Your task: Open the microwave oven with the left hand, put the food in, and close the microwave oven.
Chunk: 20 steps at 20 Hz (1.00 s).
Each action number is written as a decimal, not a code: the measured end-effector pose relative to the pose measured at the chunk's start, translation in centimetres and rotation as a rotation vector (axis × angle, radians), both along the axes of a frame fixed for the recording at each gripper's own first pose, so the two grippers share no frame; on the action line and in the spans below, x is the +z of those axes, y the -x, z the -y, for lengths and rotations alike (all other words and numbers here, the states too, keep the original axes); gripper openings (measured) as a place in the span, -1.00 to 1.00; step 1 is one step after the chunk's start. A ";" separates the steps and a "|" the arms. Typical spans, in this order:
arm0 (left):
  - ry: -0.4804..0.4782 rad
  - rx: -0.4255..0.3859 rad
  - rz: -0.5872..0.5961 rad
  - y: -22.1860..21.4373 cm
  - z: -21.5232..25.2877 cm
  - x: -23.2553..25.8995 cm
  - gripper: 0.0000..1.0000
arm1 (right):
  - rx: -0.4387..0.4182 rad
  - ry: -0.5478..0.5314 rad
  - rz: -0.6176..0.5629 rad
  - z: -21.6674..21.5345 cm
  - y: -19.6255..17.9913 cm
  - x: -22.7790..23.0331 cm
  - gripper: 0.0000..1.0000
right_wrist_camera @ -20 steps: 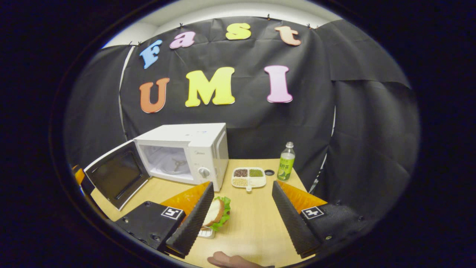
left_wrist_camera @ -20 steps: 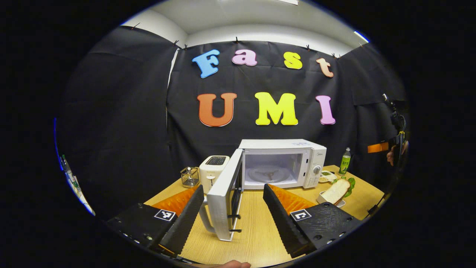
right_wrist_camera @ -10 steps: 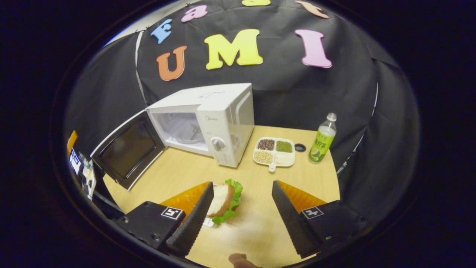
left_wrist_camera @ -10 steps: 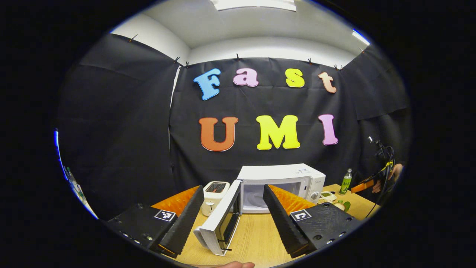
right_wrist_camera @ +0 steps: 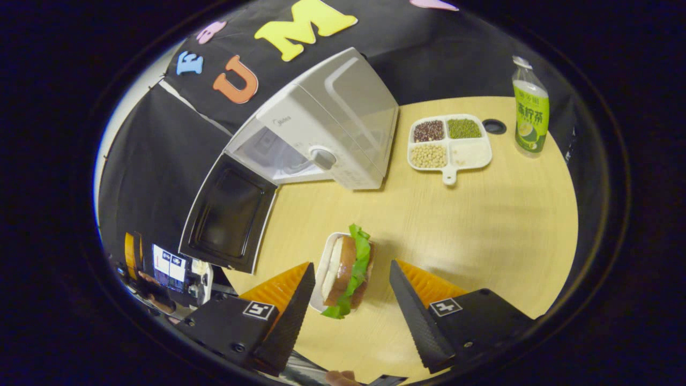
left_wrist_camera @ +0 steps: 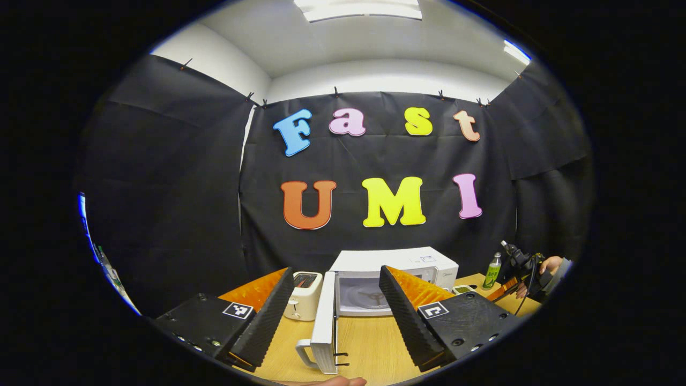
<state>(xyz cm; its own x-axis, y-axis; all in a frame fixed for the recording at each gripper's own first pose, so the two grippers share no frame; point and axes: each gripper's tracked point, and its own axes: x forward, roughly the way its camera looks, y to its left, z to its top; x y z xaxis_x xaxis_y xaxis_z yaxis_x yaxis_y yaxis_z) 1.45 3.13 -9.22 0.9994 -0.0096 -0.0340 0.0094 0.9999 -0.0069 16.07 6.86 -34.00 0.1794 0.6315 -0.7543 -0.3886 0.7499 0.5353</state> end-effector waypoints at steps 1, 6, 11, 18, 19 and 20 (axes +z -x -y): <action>0.004 -0.002 -0.001 0.0 0.1 0.1 0.91 | 0.008 -0.024 -0.036 -0.3 0.4 -0.5 0.56; -0.002 0.006 -0.013 0.5 -0.4 -0.3 0.91 | -0.016 -0.101 -0.153 -0.9 2.3 -0.9 -0.40; 0.007 0.000 0.005 1.2 -1.3 -0.1 0.91 | -0.009 -0.040 0.021 -0.6 3.5 3.6 -0.30; 0.036 -0.007 0.024 1.7 -3.6 -0.8 0.91 | 0.134 0.069 0.276 -5.6 6.6 8.1 -0.30; 0.037 0.005 0.021 1.7 -4.3 -1.1 0.92 | 0.162 0.086 0.312 -6.8 7.0 8.3 -0.30; 0.035 0.015 0.020 1.7 -4.8 -1.4 0.92 | 0.184 0.102 0.344 -8.2 7.1 8.2 -0.30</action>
